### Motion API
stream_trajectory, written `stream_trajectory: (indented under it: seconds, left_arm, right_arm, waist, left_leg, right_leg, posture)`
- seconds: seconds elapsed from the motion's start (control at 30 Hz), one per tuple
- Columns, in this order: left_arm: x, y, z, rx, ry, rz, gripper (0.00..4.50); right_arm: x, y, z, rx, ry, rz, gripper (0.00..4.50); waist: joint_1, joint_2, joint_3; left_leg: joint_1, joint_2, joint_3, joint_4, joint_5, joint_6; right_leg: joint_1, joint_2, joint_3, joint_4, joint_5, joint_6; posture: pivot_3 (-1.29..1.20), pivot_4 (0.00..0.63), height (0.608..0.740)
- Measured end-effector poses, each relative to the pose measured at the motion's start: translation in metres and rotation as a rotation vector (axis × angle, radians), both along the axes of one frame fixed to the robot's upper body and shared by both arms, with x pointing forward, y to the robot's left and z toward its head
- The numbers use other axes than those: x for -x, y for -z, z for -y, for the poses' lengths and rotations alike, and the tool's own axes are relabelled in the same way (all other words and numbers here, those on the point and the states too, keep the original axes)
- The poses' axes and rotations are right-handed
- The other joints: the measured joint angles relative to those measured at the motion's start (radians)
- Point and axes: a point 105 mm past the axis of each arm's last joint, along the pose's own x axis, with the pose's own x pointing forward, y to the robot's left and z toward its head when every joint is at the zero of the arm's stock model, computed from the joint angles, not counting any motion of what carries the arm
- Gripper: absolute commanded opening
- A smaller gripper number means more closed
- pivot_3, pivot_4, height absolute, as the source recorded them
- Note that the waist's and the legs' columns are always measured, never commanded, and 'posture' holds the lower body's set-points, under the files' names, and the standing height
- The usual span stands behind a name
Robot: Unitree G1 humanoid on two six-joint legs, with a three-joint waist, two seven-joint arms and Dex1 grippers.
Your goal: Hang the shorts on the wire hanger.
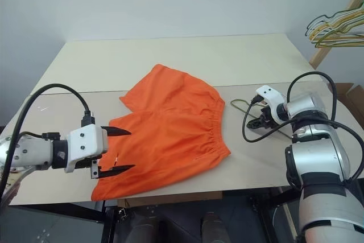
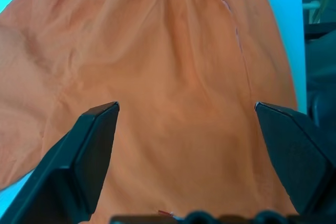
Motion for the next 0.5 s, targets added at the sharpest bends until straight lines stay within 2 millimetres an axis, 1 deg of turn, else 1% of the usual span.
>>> stream_trajectory:
  seconds: [0.13,0.23,0.37,0.5]
  left_arm:
    - [-0.0016,0.0015,-0.0003,-0.012,-0.009,0.011,4.50]
    - [-0.0025,0.0005,0.0000,-0.008,-0.012,0.019,4.50]
    - [-0.0054,-0.0011,0.0002,-0.005,-0.023,0.039,4.50]
    - [-0.0101,-0.0020,0.0041,0.024,-0.028,0.057,4.50]
  right_arm:
    - [-0.0008,0.0033,0.0047,0.057,0.001,0.011,1.09]
    - [-0.0021,0.0051,0.0062,0.087,-0.004,0.024,0.10]
    - [-0.0044,0.0075,0.0069,0.126,-0.015,0.045,0.10]
    - [-0.0075,0.0079,0.0098,0.149,0.008,0.077,0.10]
  waist:
    - [0.000,-0.003,-0.004]
    - [0.002,-0.006,-0.010]
    - [0.002,-0.009,-0.015]
    - [0.002,-0.009,-0.019]
  left_leg:
    - [0.000,0.000,0.000,0.000,0.000,0.000]
    - [0.000,0.000,0.000,0.000,0.000,0.000]
    - [0.000,0.000,0.000,0.001,0.001,-0.001]
    - [-0.001,0.000,0.000,0.004,0.001,-0.001]
  right_leg:
    - [0.000,0.000,0.000,0.000,0.000,0.000]
    - [0.001,0.000,-0.001,0.000,0.000,0.000]
    - [0.001,0.000,-0.001,0.000,0.000,0.000]
    - [0.001,0.000,-0.001,0.001,0.002,0.000]
  posture:
    - [0.06,0.072,0.740]
    - [0.06,0.064,0.740]
    - [0.06,0.050,0.740]
    - [0.02,0.013,0.740]
